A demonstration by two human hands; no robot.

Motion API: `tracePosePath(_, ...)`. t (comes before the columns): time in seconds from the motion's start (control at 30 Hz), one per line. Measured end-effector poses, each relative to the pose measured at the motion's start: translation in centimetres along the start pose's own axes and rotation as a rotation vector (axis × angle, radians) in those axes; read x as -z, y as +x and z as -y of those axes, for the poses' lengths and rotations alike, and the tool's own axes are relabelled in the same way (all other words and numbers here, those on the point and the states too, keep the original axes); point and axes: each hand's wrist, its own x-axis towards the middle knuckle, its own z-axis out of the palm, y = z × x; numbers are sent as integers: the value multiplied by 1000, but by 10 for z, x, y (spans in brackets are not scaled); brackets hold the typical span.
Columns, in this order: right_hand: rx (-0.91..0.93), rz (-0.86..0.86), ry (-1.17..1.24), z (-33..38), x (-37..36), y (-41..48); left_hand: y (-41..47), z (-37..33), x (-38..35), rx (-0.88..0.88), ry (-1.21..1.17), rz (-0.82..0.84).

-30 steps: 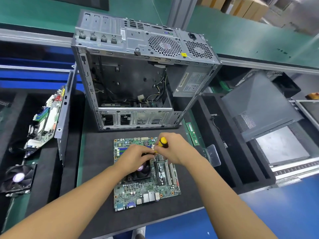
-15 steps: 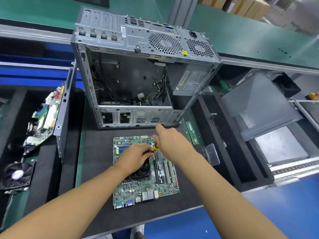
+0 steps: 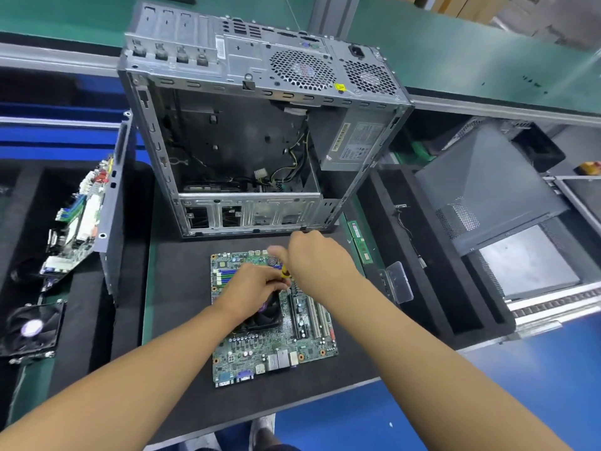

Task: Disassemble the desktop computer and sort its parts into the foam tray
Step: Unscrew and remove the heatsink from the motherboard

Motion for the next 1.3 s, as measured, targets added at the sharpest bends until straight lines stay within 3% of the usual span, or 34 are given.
tracePosePath(0.3, 357, 165, 10, -20, 11, 6, 4, -2, 0, 94, -46, 19)
tracePosePath(0.4, 234, 162, 118, -23, 11, 7, 4, -2, 0, 49, -46, 22)
tracePosePath(0.5, 41, 55, -97, -20, 6, 3, 2, -2, -1, 6, -38, -14)
tracePosePath(0.57, 154, 26, -280, -11, 4, 1, 1, -2, -2, -13, -30, -9)
tracePosePath(0.73, 339, 93, -55, -9, 10, 6, 4, 0, -1, 68, -60, 5)
tracePosePath(0.9, 507, 90, -112, -9, 8, 13, 1, 1, 6, 80, -120, 48)
tracePosePath(1.0, 458, 135, -13, -6, 1, 13, 1, 1, 7, 116, -90, 62)
tracePosePath(1.1, 220, 162, 120, -12, -1, 8, 5, -2, 4, 104, -71, 64)
tracePosePath(1.17, 117, 57, -2, -14, -2, 6, 5, -4, 2, 129, -52, 75)
tracePosePath(1.23, 155, 16, -177, -11, -5, 5, 5, -4, 0, 120, -37, 86)
tracePosePath(1.3, 215, 61, -187, -8, -6, 7, 5, -5, 1, 100, -55, 66)
